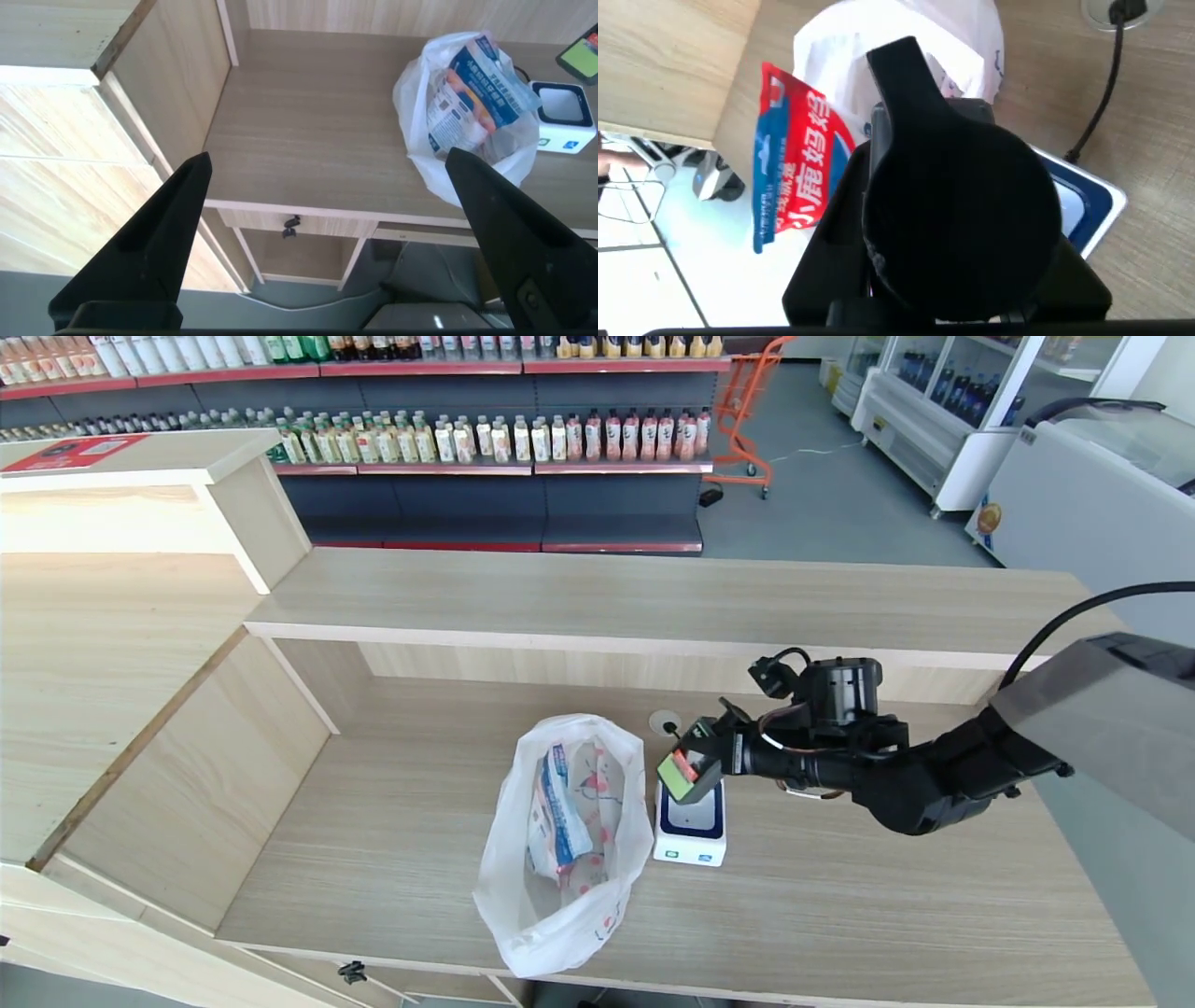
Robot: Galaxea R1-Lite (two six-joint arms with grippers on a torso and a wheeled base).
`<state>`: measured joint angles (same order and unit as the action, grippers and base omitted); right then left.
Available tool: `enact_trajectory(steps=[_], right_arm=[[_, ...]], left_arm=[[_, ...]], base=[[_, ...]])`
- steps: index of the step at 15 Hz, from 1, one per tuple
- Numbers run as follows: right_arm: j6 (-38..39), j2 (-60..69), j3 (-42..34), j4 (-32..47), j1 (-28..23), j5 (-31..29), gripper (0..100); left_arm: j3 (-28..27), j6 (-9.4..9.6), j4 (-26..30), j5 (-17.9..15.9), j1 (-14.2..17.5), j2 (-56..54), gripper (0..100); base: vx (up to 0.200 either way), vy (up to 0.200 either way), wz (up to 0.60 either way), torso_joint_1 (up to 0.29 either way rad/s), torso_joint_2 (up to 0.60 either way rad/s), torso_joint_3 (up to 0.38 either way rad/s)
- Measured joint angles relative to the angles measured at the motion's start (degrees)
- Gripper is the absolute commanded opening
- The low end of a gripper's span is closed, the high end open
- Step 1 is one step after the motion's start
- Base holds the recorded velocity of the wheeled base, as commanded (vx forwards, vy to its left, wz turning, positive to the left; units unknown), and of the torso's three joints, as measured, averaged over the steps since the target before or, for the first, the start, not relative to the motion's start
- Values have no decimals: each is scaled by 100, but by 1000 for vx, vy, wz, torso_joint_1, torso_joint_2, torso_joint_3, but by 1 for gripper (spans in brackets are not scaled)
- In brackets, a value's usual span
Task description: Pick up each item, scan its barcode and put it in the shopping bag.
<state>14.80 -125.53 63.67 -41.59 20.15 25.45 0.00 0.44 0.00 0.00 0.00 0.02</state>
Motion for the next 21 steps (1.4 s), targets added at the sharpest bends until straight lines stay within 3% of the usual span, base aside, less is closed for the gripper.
enact_trajectory(steps=[5,14,20,21], right_arm=[[-130,-304,363,22,602,-204,0],[-2402,-1860,2404,495,1085,-536,0],[-3105,-2486,2940,457,1193,-518,0],[-3231,-2544,2964,435,1198,-516,100]], left_arm=[[0,-1,0,0,0,0,100],[0,0,0,0,0,0,100],[0,-1,0,0,0,0,100],[0,-1,0,0,0,0,100]], base=[[0,0,0,0,0,0],[0,0,0,0,0,0],[0,0,0,0,0,0],[0,0,0,0,0,0]])
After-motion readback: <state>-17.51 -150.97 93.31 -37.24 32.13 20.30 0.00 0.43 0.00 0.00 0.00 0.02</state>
